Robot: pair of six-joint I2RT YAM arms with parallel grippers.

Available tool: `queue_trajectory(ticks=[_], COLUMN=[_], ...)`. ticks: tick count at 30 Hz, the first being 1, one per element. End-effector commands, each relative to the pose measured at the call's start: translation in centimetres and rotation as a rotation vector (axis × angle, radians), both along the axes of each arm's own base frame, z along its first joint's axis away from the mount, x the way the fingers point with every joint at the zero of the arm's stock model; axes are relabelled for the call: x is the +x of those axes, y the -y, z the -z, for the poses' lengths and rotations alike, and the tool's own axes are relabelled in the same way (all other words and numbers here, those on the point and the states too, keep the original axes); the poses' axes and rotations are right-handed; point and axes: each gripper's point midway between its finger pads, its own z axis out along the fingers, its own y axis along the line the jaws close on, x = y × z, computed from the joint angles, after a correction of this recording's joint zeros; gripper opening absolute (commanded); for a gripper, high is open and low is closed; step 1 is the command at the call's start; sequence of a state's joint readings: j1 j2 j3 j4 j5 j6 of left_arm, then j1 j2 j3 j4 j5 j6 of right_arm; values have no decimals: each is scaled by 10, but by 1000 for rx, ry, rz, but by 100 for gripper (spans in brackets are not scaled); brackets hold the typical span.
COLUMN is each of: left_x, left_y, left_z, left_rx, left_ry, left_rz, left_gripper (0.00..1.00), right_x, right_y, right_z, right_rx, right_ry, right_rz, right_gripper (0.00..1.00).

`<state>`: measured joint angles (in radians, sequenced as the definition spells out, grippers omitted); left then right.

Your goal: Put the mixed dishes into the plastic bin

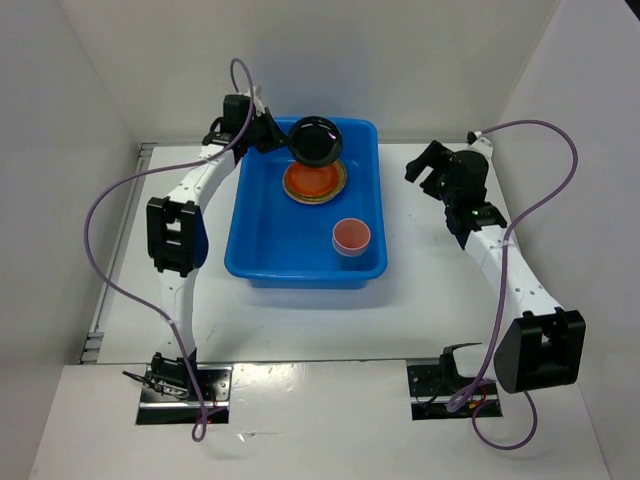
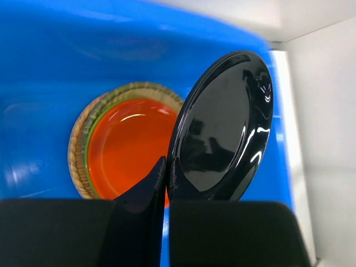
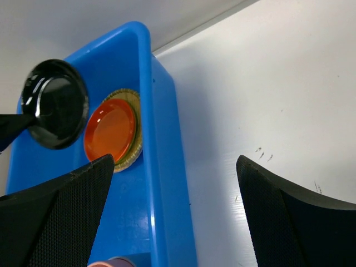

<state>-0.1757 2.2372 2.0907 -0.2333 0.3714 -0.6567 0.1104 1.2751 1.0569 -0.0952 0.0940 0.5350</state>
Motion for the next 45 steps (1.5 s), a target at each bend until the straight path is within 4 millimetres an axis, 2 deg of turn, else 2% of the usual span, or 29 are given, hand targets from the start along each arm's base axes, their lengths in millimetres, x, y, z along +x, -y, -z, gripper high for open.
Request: queue_trajectory(ticks=[1, 2, 5, 6, 10, 13, 14, 16, 19, 21, 23, 26, 27, 29, 30, 31, 32, 34, 35, 36, 37, 38, 39, 40, 41, 42, 43, 44, 45], left_x=[11, 9, 13, 13, 10, 11, 10, 8, 7, 3, -1, -10, -17, -22, -30, -34, -43, -55, -66, -70, -74, -88, -91, -102, -109, -118, -127, -134, -147], left_y=[3, 8, 1, 1, 2, -2, -3, -3, -4, -6, -3, -9, -14, -22, -20, -22, -20, -14, -4, -4, -5, 0, -9, -15, -13, -25, -25, -28, -28], left_z=[9, 17, 48, 48, 81, 89, 91, 98, 94, 72, 57, 16, -4, -22, -43, -50, -71, -85, -107, -117, -121, -133, -132, -134, -133, -142, -122, -114, -122], left_rx=[50, 54, 89, 82, 88, 99, 102, 107, 114, 128, 171, 233, 260, 298, 305, 323, 322, 340, 337, 359, 395, 420, 474, 504, 529, 545, 553, 550, 514], left_ry=[-2, -27, -83, -87, -157, -176, -186, -204, -198, -164, -127, -43, -17, 23, 64, 84, 124, 170, 224, 253, 272, 288, 281, 272, 270, 274, 228, 205, 223], left_rz=[-41, -50, -87, -92, -93, -120, -120, -120, -115, -103, -113, -114, -142, -153, -151, -141, -132, -86, -64, -76, -83, -86, -146, -163, -166, -208, -204, -205, -197], left_gripper=[0, 0, 0, 0, 0, 0, 4, 20, 57, 89, 100, 100, 100, 100, 100, 100, 100, 100, 100, 100, 100, 100, 100, 100, 100, 100, 100, 100, 100], right_x=[-4, -5, -5, -6, -6, -6, -7, -7, -8, -8, -8, -7, -5, -3, -2, -2, -2, -2, -4, -7, -8, -8, -11, -11, -13, -13, -13, -13, -13], right_y=[4, 4, 9, 9, 9, 9, 8, 8, 6, 6, 6, 6, 8, 8, 8, 8, 8, 5, 5, 3, 3, 3, 4, 4, 4, 4, 4, 4, 4], right_z=[-13, -18, -18, -21, -21, -21, -21, -21, -19, -19, -19, -14, -14, -12, -11, -11, -11, -16, -23, -20, -24, -24, -29, -29, -28, -28, -28, -24, -17], right_rx=[10, 11, 9, 10, 10, 10, 12, 12, 14, 14, 14, 11, 7, 6, 5, 4, 4, 12, 15, 17, 19, 19, 11, 3, 2, 2, 2, 10, 9], right_ry=[54, 65, 65, 74, 74, 74, 74, 74, 65, 65, 65, 42, 35, 22, 13, 13, 13, 35, 58, 53, 70, 70, 82, 83, 83, 83, 83, 73, 54], right_rz=[17, 17, 35, 35, 35, 35, 26, 26, 17, 17, 17, 17, 29, 29, 29, 29, 29, 11, 11, 1, 1, 1, -2, -4, -4, -4, -4, -2, -2], right_gripper=[95, 95, 96, 96, 96, 96, 96, 96, 100, 100, 100, 100, 100, 100, 100, 100, 100, 100, 100, 100, 100, 100, 100, 100, 100, 100, 100, 100, 100])
